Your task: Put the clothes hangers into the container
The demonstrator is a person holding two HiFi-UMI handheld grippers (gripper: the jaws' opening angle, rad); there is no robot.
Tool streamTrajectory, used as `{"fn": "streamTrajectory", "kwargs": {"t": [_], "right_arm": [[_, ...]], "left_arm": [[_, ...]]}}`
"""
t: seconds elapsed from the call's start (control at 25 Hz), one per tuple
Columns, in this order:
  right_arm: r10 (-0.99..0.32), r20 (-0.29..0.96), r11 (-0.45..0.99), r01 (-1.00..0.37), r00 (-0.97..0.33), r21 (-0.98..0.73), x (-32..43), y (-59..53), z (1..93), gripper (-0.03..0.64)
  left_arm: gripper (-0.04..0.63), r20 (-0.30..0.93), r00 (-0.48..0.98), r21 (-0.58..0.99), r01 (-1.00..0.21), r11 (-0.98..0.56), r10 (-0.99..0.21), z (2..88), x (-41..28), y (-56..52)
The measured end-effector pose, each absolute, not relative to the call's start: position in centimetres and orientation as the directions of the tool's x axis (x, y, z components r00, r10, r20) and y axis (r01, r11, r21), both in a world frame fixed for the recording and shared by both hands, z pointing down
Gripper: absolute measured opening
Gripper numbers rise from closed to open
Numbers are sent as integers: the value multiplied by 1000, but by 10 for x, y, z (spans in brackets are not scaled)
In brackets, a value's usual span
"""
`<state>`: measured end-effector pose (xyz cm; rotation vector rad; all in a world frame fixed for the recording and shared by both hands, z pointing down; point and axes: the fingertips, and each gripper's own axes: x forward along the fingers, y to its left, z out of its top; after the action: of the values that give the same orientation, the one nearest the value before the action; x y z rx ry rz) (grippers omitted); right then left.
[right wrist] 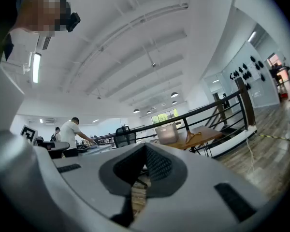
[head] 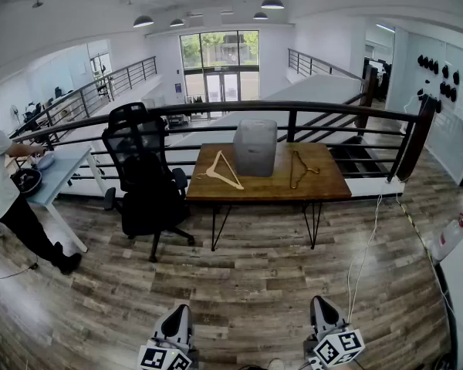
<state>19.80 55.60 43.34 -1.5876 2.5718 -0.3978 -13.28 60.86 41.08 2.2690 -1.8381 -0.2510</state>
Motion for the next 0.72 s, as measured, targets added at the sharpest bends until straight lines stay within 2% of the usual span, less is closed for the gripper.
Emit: {"fn": "streamTrajectory", "kwargs": {"t": [0.4, 0.72], "right_arm": [[-862, 53, 477, -842, -504, -251, 178, 545, 429, -8], [-843, 17, 518, -822, -537, -237, 182, 555, 427, -6]], "left_arm": [[15, -75, 226, 284, -929, -238, -971, 399, -125, 602], [17, -81, 262, 276, -921, -274, -962, 399, -101, 609]]}}
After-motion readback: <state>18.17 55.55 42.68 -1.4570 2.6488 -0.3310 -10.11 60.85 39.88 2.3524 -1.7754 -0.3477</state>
